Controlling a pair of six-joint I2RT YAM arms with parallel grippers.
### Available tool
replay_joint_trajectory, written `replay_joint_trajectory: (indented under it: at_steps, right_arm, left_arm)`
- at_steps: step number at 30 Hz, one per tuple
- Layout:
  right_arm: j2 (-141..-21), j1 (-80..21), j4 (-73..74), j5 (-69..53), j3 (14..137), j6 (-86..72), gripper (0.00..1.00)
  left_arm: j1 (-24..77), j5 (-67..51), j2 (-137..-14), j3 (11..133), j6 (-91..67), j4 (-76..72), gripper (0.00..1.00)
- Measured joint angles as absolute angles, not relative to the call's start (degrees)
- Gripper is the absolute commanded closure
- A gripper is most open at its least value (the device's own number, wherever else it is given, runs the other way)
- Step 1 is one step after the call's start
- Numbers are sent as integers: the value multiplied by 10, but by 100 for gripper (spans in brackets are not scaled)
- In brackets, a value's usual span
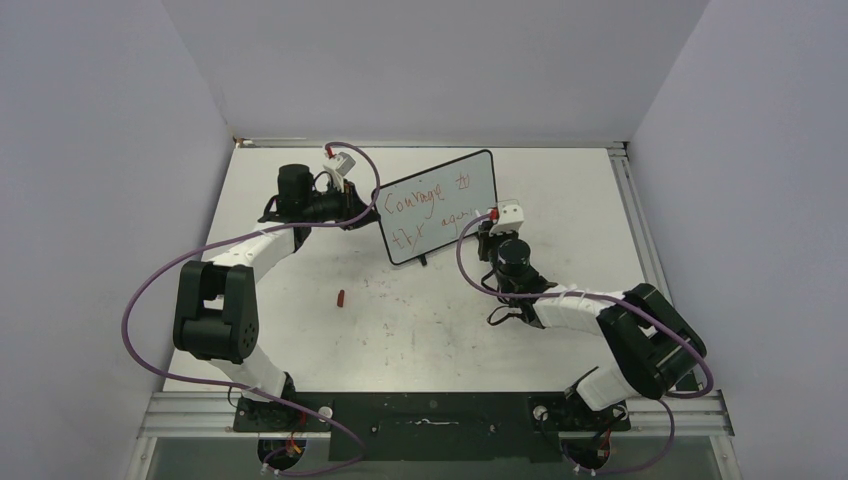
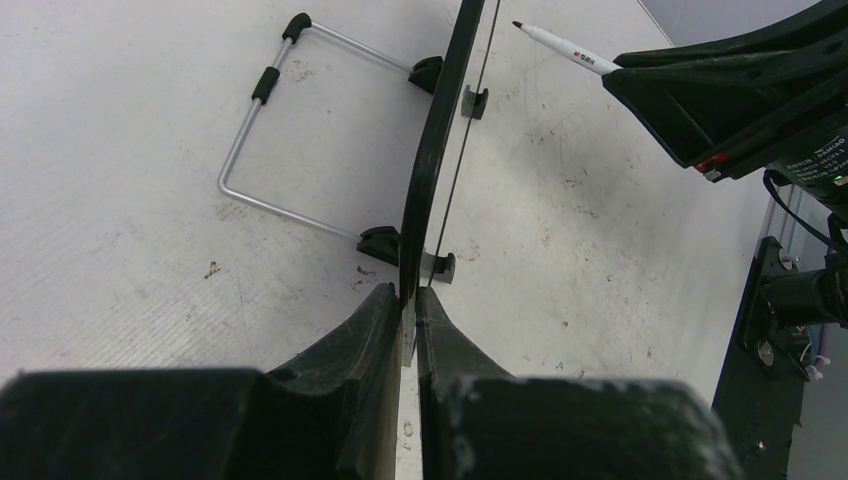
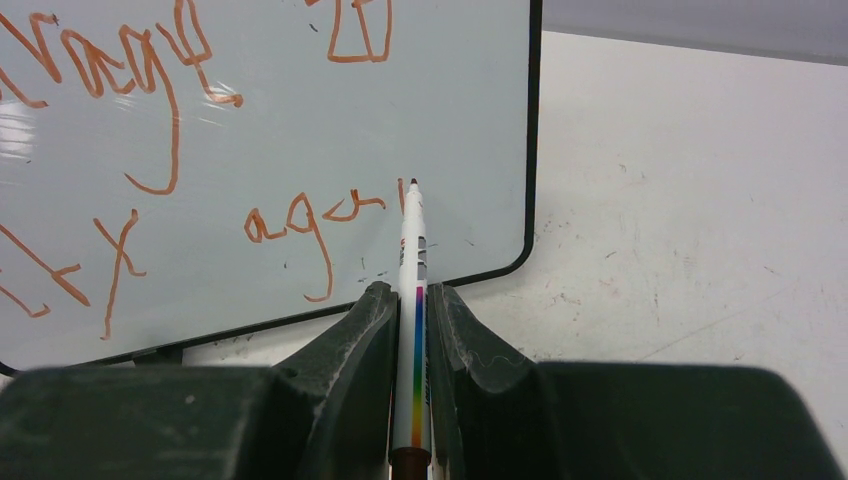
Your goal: Write a sentence on the whiteboard
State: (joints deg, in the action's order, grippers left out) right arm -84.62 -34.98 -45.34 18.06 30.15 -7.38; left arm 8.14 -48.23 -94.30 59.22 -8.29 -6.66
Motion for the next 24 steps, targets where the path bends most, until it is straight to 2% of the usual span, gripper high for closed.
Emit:
replay_joint_trajectory:
  at_steps: [24]
  right_arm:
    - [-889, -350, -468, 175, 328, -63, 95]
  left_arm:
    - [81, -482, -943, 592, -83, -67, 100]
